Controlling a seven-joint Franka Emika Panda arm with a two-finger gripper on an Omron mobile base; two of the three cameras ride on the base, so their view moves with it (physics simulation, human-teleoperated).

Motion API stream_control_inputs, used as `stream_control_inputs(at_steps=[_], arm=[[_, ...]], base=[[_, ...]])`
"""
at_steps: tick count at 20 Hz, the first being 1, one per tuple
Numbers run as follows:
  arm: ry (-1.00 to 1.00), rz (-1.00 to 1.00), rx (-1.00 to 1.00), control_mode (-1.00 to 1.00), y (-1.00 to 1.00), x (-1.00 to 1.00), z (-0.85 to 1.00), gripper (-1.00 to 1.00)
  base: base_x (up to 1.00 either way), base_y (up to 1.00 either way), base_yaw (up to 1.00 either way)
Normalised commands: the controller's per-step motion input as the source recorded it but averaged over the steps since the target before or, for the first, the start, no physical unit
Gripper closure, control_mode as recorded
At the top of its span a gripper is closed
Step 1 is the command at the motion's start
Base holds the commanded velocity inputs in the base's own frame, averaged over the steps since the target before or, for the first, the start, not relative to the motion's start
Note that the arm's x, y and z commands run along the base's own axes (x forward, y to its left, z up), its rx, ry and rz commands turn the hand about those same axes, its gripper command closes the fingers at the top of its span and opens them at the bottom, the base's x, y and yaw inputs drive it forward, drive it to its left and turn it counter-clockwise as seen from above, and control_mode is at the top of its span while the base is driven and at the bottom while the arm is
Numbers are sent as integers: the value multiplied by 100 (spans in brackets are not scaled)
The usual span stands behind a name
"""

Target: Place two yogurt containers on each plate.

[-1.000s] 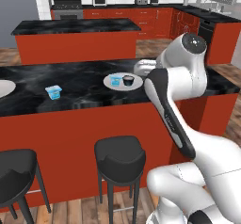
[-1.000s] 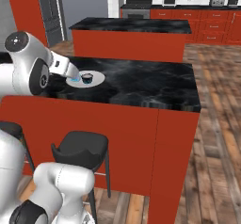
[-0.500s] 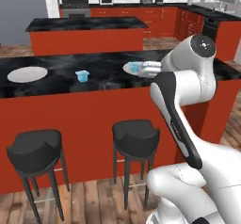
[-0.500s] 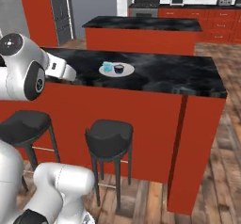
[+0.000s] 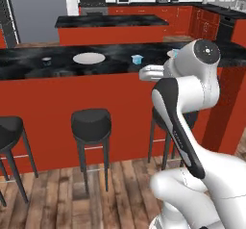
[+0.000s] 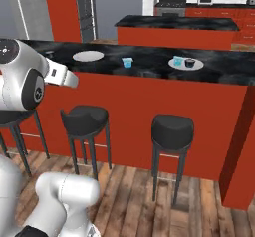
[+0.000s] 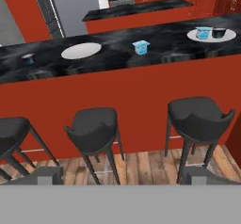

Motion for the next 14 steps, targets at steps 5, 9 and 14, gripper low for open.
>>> stream_control_inputs(at_steps=[5,9,14], arm=[[0,0,0,100,0,0,0,-100],[0,0,0,100,0,0,0,-100],[0,0,0,100,0,0,0,-100]], base=[[36,100,1],[85,51,0],[69,8,-1]])
